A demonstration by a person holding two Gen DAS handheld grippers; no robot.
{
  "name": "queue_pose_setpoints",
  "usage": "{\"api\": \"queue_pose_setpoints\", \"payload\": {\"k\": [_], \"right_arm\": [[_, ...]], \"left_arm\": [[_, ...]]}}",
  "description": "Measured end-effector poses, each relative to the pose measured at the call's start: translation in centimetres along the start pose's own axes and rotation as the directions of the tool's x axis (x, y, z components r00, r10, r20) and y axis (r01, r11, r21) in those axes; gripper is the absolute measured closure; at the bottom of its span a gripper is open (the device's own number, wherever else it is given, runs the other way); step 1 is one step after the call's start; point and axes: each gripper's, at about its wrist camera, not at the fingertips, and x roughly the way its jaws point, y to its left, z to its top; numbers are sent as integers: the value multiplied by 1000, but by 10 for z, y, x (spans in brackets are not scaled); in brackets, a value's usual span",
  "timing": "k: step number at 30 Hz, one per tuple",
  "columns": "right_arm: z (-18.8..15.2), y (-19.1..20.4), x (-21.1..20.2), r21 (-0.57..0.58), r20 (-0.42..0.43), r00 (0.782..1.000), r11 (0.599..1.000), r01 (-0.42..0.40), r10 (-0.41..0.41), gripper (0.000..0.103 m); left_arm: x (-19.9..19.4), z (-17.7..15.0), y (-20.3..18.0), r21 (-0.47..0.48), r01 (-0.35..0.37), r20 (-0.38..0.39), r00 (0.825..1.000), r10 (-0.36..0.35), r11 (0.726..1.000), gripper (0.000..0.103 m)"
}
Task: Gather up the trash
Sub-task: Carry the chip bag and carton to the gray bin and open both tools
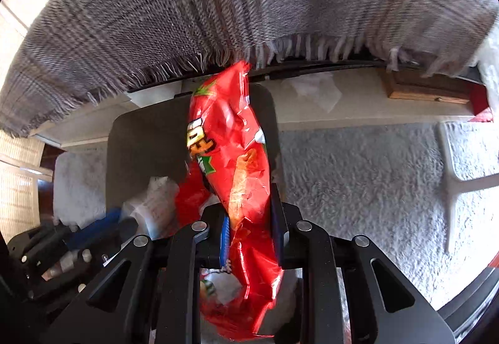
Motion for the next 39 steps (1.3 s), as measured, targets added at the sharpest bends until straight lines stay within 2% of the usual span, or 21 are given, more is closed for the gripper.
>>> {"api": "queue_pose_setpoints", "payload": {"k": [7,10,12,14,15,18,21,26,29,34,39], "right_arm": [[10,3,28,0,-24,1000,1000,6,-6,77],[14,5,33,-7,-25,1000,1000,-3,3,71],[15,6,35,-1,-27,999,1000,-23,23,61],[15,8,35,0,-23,1000,1000,-19,19,58],[15,10,32,-4,-17,1000,1000,-16,16,53],[17,17,13,-14,31,1000,1000,-1,1,42],[19,16,-10,-3,82,997,1000,-3,3,37],[22,14,-50,0,157,988,1000,1,-1,33],[25,3,-74,7,218,976,1000,-7,5,31],[45,-4,-125,7,321,947,999,-33,29,29],[76,-1,-151,-20,373,926,998,-54,58,28]], "left_arm": [[22,9,4,12,-23,-24,999,23,1000,100],[24,8,7,5,-29,-25,999,29,1000,90],[24,6,10,-1,-35,-19,999,35,999,78],[19,4,14,-6,-42,-8,999,42,999,71],[15,2,17,-6,-44,-3,999,44,999,68],[1,1,18,-8,-53,30,998,53,999,53],[-15,4,22,-21,-58,59,997,59,998,48],[-42,6,25,-40,-65,105,992,69,997,37],[-69,14,29,-49,-72,158,984,79,996,28],[-112,41,30,-37,-80,255,963,87,996,26],[-126,78,12,13,-100,309,947,91,995,22]]}}
